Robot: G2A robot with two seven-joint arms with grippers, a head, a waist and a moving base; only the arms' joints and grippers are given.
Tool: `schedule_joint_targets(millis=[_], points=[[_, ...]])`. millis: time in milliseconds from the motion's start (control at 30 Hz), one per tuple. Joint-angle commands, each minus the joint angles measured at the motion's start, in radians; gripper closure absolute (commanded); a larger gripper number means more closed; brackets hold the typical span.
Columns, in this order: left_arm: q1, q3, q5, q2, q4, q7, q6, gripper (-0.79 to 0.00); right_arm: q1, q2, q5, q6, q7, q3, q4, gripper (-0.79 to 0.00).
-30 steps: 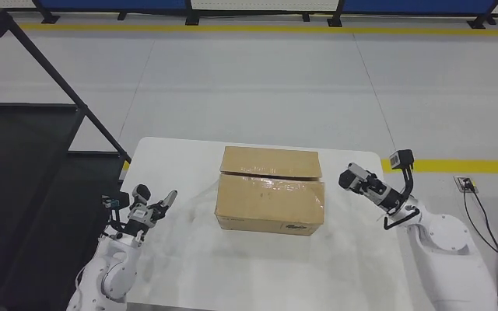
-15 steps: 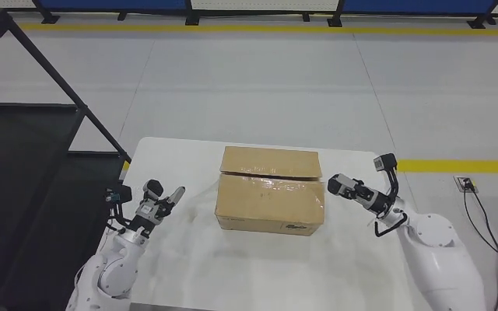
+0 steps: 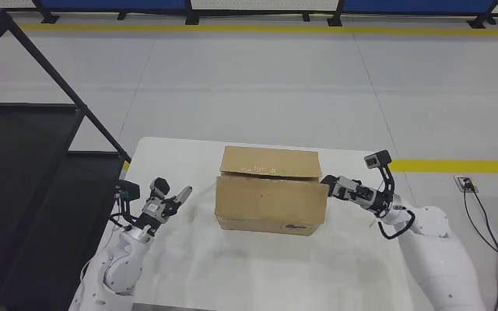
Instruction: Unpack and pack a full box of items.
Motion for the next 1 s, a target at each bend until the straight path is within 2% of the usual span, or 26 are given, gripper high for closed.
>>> schedule_joint_targets(millis=[0,233,500,700,967], points=[[-0.002,0.004,-0.013,0.001,-0.005,-0.010,-0.016,-0.785,-0.027,0.011,0.026,0.032,0.027,0.012,-0.064,-0.785],[0.005,0.021,-0.021,0.009,-0.041,-0.053,-0.120,-0.785,-0.148,0.059,-0.004,0.094,0.090,0.038,-0.294,-0.785],[0.022,0.033,0.065,0.029,-0.060,-0.148,-0.296,-0.785,-0.267,0.117,-0.147,0.066,0.061,-0.010,-0.451,-0.785],[0.026,0.059,0.222,0.037,-0.052,-0.149,-0.305,-0.785,-0.278,0.149,-0.221,0.027,0.022,-0.093,-0.457,-0.785],[0.004,0.112,0.357,0.041,0.002,-0.117,-0.281,-0.785,-0.159,0.135,0.067,0.054,0.024,-0.152,-0.300,-0.785]])
